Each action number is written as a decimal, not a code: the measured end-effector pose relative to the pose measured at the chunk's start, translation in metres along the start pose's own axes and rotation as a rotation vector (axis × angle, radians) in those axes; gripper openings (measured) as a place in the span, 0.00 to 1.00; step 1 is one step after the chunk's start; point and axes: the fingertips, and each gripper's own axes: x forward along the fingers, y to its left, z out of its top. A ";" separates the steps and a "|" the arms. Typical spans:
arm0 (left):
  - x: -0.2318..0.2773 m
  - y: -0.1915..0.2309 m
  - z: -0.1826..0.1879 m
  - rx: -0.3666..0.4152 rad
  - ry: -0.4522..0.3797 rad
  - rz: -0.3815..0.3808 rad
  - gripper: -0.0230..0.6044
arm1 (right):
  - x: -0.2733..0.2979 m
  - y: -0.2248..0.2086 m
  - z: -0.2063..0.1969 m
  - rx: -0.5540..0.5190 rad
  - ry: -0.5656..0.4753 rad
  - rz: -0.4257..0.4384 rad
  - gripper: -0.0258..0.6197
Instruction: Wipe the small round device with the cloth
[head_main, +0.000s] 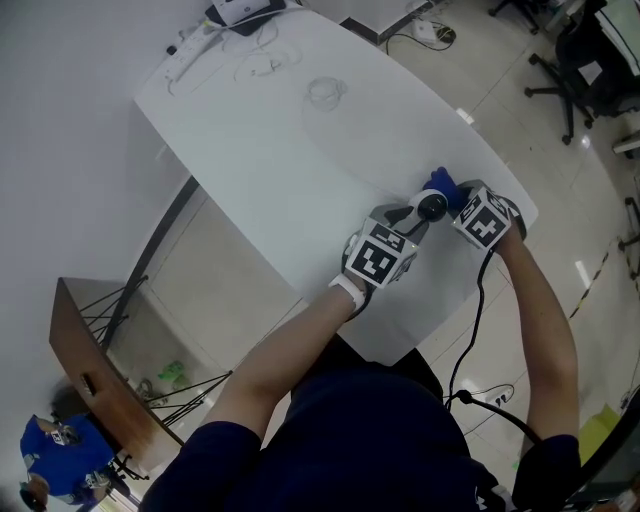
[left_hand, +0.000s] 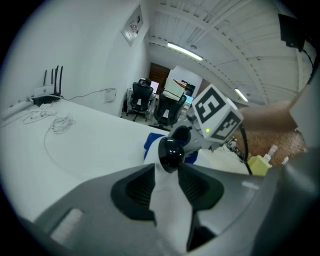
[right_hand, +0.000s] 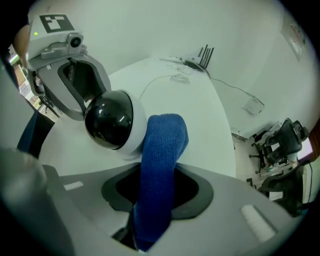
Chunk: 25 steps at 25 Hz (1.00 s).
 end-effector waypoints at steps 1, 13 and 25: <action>-0.001 -0.002 -0.001 -0.009 0.001 -0.009 0.27 | 0.004 0.001 -0.001 -0.011 0.024 0.002 0.26; -0.026 -0.015 -0.015 -0.025 -0.046 -0.036 0.25 | -0.090 -0.001 0.031 -0.272 -0.194 -0.274 0.26; -0.043 -0.028 -0.021 -0.015 -0.082 -0.077 0.24 | -0.078 0.005 0.083 -0.738 -0.195 -0.195 0.26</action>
